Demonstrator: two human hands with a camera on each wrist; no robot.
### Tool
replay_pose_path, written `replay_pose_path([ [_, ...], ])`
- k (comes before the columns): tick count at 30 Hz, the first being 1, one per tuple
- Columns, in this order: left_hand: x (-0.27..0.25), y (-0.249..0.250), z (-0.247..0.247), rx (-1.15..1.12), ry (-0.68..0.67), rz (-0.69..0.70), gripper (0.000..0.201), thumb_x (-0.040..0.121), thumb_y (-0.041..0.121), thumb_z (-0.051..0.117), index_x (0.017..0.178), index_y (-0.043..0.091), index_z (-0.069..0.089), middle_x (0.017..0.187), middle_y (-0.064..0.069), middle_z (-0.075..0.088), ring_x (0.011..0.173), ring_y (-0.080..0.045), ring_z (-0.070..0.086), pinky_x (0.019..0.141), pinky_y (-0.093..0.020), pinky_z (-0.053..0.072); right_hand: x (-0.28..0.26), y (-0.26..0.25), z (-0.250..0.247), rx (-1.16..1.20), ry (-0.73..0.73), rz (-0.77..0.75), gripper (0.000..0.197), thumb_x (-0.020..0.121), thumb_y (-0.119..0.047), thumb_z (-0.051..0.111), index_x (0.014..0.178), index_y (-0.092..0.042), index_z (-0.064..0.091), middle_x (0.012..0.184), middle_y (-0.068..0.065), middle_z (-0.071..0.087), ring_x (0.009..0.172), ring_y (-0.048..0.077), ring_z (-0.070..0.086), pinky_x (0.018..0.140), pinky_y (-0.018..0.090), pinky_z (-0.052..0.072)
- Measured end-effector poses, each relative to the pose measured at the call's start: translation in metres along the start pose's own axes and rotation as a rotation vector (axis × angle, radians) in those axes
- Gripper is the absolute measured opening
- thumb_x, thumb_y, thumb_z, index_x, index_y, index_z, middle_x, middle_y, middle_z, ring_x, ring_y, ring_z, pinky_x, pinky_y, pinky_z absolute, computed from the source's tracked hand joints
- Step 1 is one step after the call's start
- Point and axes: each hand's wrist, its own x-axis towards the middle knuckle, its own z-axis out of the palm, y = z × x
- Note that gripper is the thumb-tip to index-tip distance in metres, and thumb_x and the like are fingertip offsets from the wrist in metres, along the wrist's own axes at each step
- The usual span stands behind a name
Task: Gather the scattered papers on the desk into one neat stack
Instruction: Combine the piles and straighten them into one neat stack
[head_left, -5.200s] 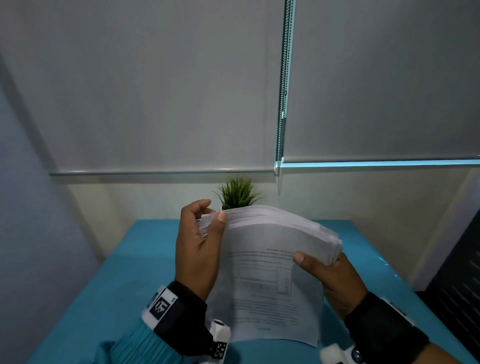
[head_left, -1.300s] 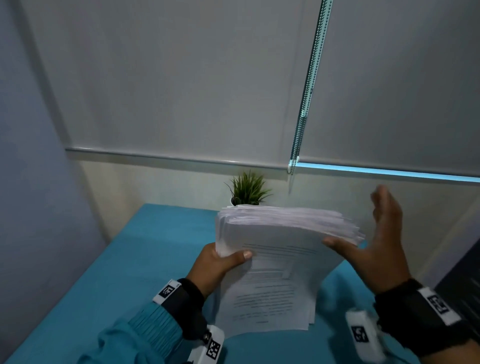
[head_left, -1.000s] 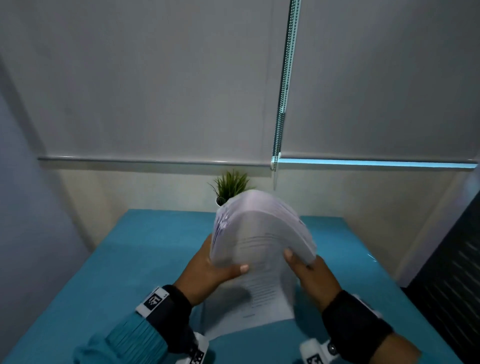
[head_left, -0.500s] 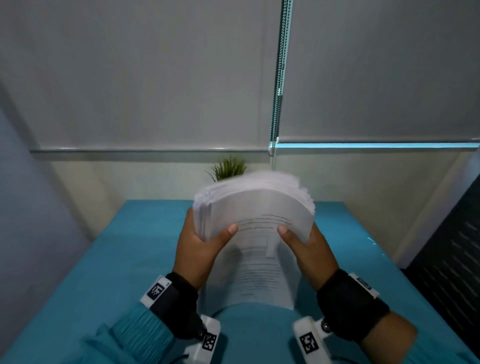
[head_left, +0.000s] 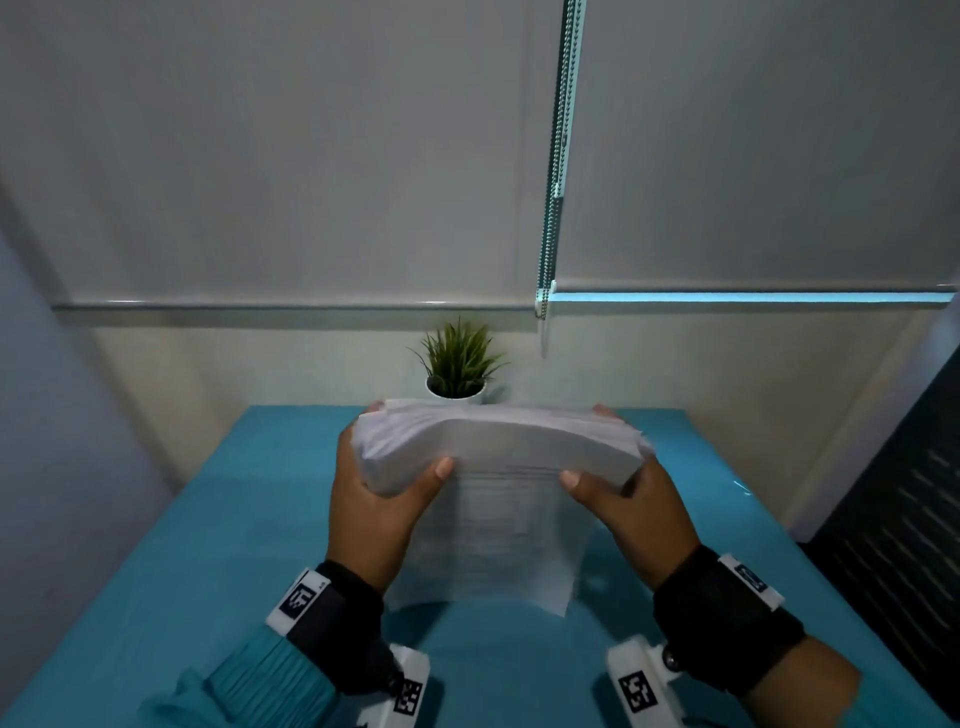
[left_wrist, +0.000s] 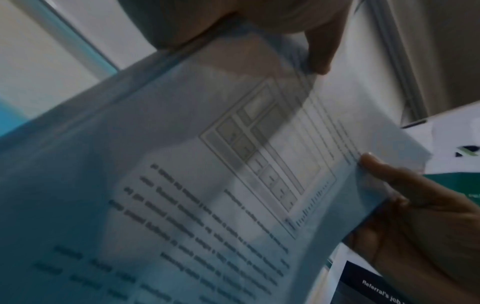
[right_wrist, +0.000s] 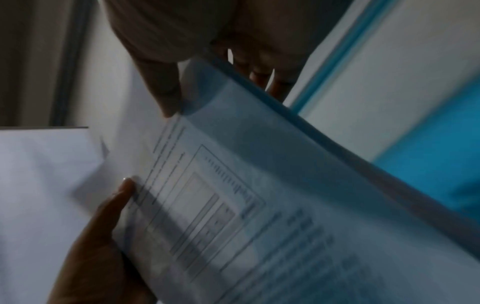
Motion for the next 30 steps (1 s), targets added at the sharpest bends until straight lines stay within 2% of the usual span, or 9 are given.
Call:
replay_pose_path([
  [4,-0.003,-0.007,0.001,-0.072,-0.001,-0.028,0.094,0.052,0.054,0.085,0.132,0.021,0.048,0.122,0.003,0.063,0.106,-0.008,0.064,0.089,-0.028,0.054,-0.002,0.006,0.003,0.056,-0.037,-0.018,0.077,0.059,-0.039,0.082,0.129,-0.019,0.057,0.134,-0.002,0.057,0.122,0.008,0.054,0.102,0.027,0.044],
  [7,-0.003,-0.005,0.003,-0.075,-0.092,-0.050,0.088,0.050,0.063,0.085,0.121,0.018,0.062,0.112,0.001,0.071,0.102,-0.014,0.069,0.085,-0.033,0.057,0.001,-0.001,0.010,0.118,-0.019,0.011,0.065,0.064,-0.037,0.083,0.122,-0.019,0.060,0.116,-0.002,0.068,0.108,0.017,0.063,0.090,0.033,0.053],
  [10,-0.015,0.006,0.019,0.081,-0.221,-0.003,0.058,0.068,0.047,0.082,0.119,0.029,0.061,0.112,0.012,0.069,0.101,0.002,0.064,0.084,-0.018,0.052,-0.004,-0.011,0.025,0.003,-0.075,-0.010,0.038,0.087,-0.035,0.064,0.124,-0.028,0.059,0.111,-0.016,0.068,0.105,0.005,0.063,0.085,0.021,0.051],
  [13,-0.016,0.010,0.030,0.107,-0.145,0.030,0.027,0.090,0.032,0.067,0.116,0.033,0.059,0.108,0.014,0.067,0.098,0.009,0.061,0.079,-0.010,0.046,-0.010,-0.017,0.033,-0.095,-0.025,-0.021,0.026,0.092,-0.047,0.045,0.108,-0.035,0.062,0.098,-0.021,0.069,0.092,-0.001,0.064,0.078,0.022,0.048],
  [16,-0.010,0.025,0.027,0.037,-0.097,0.040,0.017,0.095,0.027,0.058,0.111,0.025,0.065,0.097,0.016,0.068,0.088,0.010,0.062,0.073,-0.008,0.047,-0.008,-0.029,0.029,-0.067,0.066,-0.036,0.032,0.092,-0.056,0.042,0.099,-0.033,0.064,0.095,-0.018,0.071,0.089,0.000,0.066,0.077,0.023,0.049],
  [19,-0.003,0.041,0.021,-0.037,-0.050,0.124,0.014,0.089,0.017,0.069,0.102,0.017,0.065,0.088,0.014,0.068,0.080,0.009,0.064,0.066,-0.005,0.046,0.000,-0.038,0.022,0.014,0.066,-0.067,0.028,0.094,-0.048,0.045,0.113,-0.033,0.061,0.106,-0.011,0.070,0.100,0.004,0.065,0.084,0.025,0.051],
  [24,-0.020,-0.007,0.010,0.008,-0.122,-0.119,0.049,0.065,0.047,0.078,0.107,0.025,0.066,0.099,0.006,0.073,0.094,-0.008,0.069,0.076,-0.023,0.057,-0.004,0.005,0.022,-0.033,0.016,0.136,0.057,0.074,-0.056,0.065,0.124,-0.030,0.052,0.116,-0.006,0.066,0.106,0.011,0.064,0.093,0.044,0.052],
  [27,-0.020,-0.023,0.014,0.071,-0.126,-0.228,0.013,0.076,0.027,0.082,0.081,0.023,0.070,0.078,0.005,0.074,0.078,-0.007,0.068,0.067,-0.022,0.055,-0.007,0.020,0.019,-0.092,-0.072,0.210,0.068,0.068,-0.059,0.070,0.126,-0.032,0.047,0.119,-0.009,0.064,0.108,0.010,0.062,0.095,0.045,0.051],
  [30,-0.005,-0.017,0.009,0.197,-0.198,-0.106,0.018,0.088,0.020,0.071,0.072,0.026,0.066,0.065,0.019,0.068,0.062,0.007,0.059,0.060,-0.011,0.045,0.004,0.005,0.008,-0.206,0.053,0.113,0.097,0.066,-0.042,0.081,0.145,-0.027,0.026,0.141,-0.004,0.044,0.125,0.009,0.048,0.104,0.038,0.043],
])
